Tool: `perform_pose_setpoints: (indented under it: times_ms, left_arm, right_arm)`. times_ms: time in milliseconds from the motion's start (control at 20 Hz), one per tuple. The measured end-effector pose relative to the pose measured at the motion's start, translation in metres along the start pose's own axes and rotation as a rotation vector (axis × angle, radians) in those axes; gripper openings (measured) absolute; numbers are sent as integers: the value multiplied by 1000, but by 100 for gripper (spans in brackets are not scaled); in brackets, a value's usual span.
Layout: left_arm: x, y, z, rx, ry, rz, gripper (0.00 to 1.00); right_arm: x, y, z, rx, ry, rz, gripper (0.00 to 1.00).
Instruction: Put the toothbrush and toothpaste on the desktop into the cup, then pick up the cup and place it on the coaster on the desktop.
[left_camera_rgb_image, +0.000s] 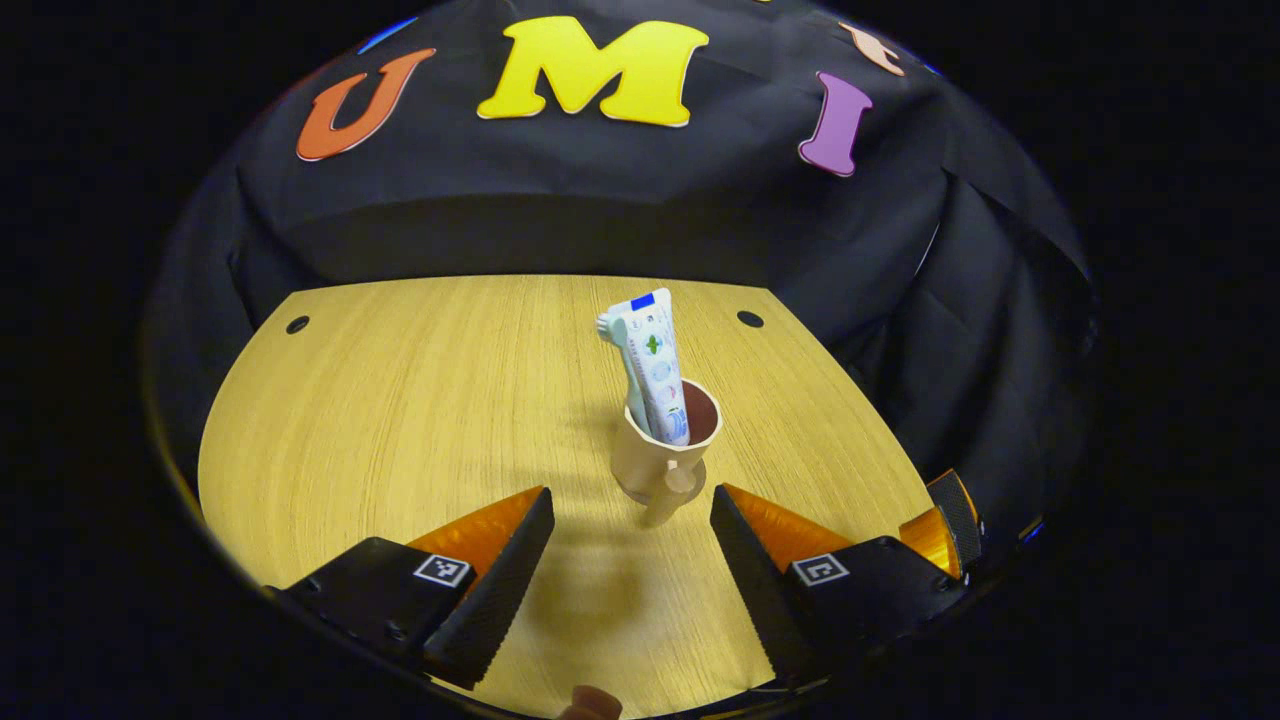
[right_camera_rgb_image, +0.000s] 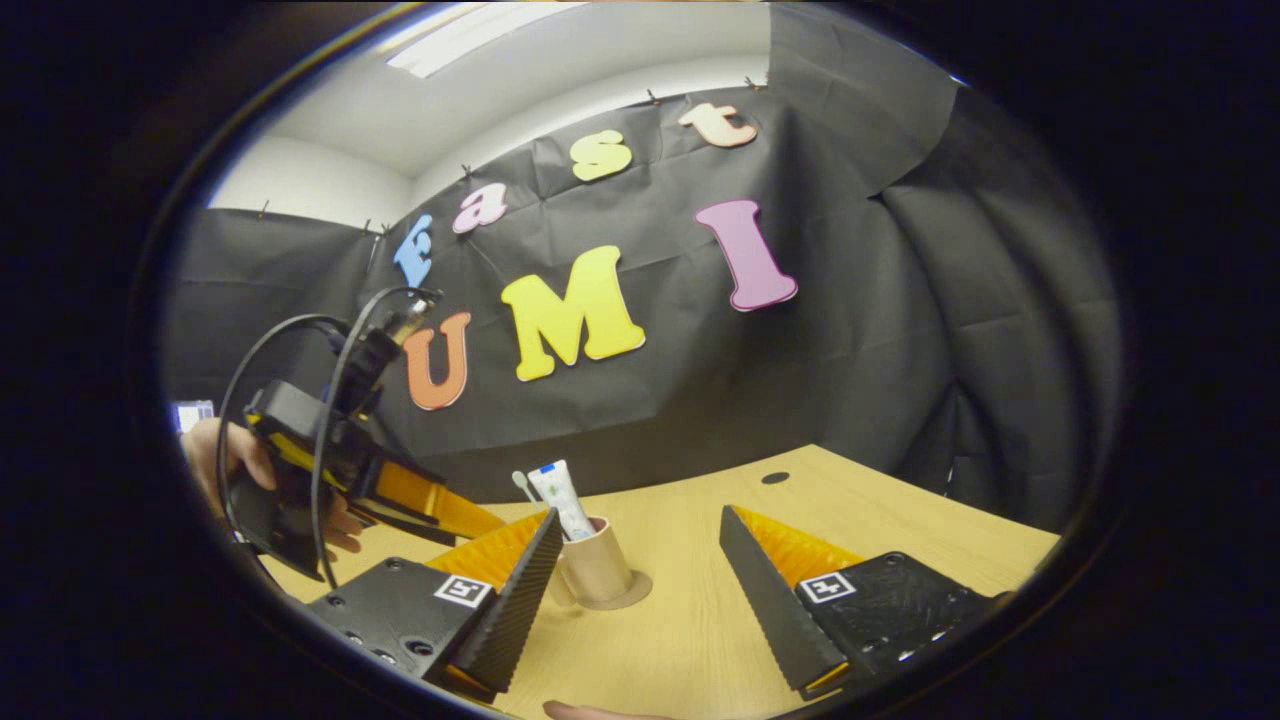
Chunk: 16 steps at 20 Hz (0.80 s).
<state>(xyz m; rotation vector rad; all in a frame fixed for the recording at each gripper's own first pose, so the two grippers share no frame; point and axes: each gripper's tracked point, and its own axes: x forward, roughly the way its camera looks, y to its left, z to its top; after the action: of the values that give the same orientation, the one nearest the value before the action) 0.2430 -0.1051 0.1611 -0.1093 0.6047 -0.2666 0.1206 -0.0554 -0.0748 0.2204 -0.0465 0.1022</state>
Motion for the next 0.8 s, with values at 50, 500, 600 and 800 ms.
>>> perform_pose_setpoints:
  times_ms: [50, 500, 600, 800]
  left_arm:
    - [-23, 16, -52, 15, -48, 3, 100]
    - [-98, 34, -6, 77, -519, 81, 98]
    - [-111, 37, -4, 83, -585, 89, 98]
    - [-132, 53, -3, 96, -630, 147, 98]
  right_arm:
    - [0, 7, -2, -19, 7, -2, 95]
    - [-6, 58, -3, -163, -10, -3, 95]
    - [-8, 68, -7, -187, -2, 1, 95]
    - [-10, 82, -17, -228, 35, 10, 95]
